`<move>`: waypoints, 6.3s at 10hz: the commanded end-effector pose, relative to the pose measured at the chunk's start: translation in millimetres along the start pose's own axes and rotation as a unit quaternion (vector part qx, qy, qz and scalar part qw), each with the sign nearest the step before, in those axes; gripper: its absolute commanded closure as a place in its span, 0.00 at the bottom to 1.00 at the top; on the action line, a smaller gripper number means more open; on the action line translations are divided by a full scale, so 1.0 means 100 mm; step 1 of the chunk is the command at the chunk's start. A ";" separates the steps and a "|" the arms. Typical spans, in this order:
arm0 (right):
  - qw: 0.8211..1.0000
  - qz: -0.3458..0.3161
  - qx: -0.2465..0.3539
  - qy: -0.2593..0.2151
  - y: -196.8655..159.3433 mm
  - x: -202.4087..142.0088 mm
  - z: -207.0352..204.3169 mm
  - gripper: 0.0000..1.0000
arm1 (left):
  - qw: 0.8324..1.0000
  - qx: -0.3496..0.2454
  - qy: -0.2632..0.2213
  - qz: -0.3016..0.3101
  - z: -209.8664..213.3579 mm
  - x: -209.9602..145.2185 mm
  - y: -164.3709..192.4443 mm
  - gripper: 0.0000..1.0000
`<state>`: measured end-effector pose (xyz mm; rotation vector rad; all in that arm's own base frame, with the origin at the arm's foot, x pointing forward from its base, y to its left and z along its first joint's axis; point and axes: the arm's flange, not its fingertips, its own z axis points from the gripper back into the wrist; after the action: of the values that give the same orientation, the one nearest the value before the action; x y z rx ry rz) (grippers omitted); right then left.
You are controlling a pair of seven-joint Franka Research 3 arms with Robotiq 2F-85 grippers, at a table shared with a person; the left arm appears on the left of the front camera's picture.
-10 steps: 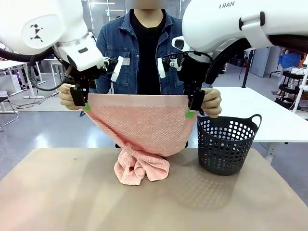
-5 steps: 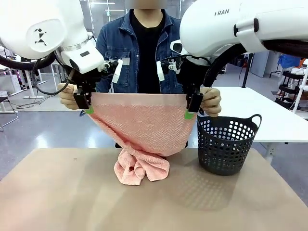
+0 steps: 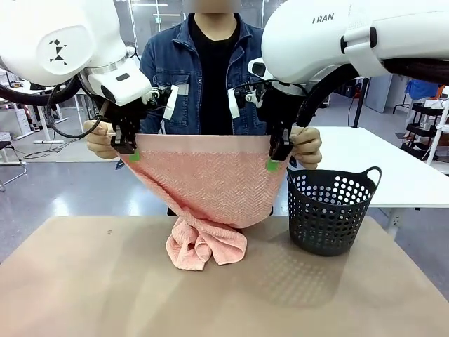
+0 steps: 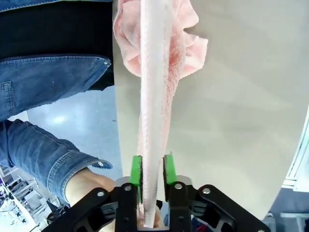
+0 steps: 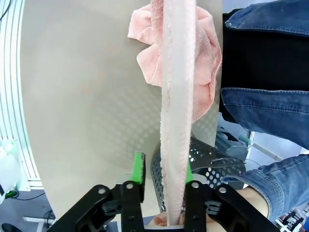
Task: Fold the towel.
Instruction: Grab the top end of the 100 cm Hotel Towel extended by the human, then release the end of the 100 cm Hotel Towel you were holding and grab the top end of the folded side.
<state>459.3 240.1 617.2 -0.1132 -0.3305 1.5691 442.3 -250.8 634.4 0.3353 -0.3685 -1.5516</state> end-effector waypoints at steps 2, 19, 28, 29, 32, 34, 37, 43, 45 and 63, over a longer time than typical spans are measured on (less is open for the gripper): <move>1.000 -0.013 -0.010 0.012 0.00 0.06 0.01 1.00 | 1.000 0.000 0.001 0.012 0.05 -0.01 0.02 1.00; 1.000 -0.004 -0.002 -0.001 0.00 0.00 0.01 1.00 | 1.000 0.001 -0.001 0.003 0.01 -0.01 0.01 1.00; 1.000 -0.004 -0.002 -0.001 0.00 0.00 0.01 1.00 | 1.000 0.001 -0.001 0.003 0.01 -0.01 0.01 1.00; 1.000 -0.004 -0.002 -0.001 0.00 0.00 0.01 1.00 | 1.000 0.001 -0.001 0.003 0.01 -0.01 0.01 1.00; 1.000 -0.004 -0.002 -0.001 0.00 0.00 0.01 1.00 | 1.000 0.001 -0.001 0.003 0.01 -0.01 0.01 1.00; 1.000 -0.004 -0.002 -0.001 0.00 0.00 0.01 1.00 | 1.000 0.001 -0.001 0.003 0.01 -0.01 0.01 1.00; 1.000 -0.004 -0.002 -0.001 0.00 0.00 0.01 1.00 | 1.000 0.001 -0.001 0.003 0.01 -0.01 0.01 1.00; 1.000 -0.004 -0.002 -0.001 0.00 0.00 0.01 1.00 | 1.000 0.001 -0.001 0.003 0.01 -0.01 0.01 1.00; 1.000 -0.004 -0.002 -0.001 0.00 0.00 0.01 1.00 | 1.000 0.001 -0.001 0.003 0.01 -0.01 0.01 1.00; 1.000 -0.004 -0.002 -0.001 0.00 0.00 0.01 1.00 | 1.000 0.001 -0.001 0.003 0.01 -0.01 0.01 1.00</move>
<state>459.9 239.4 617.3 -0.1119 -0.3317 1.5583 441.5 -251.1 635.1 0.3131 -0.3737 -1.5422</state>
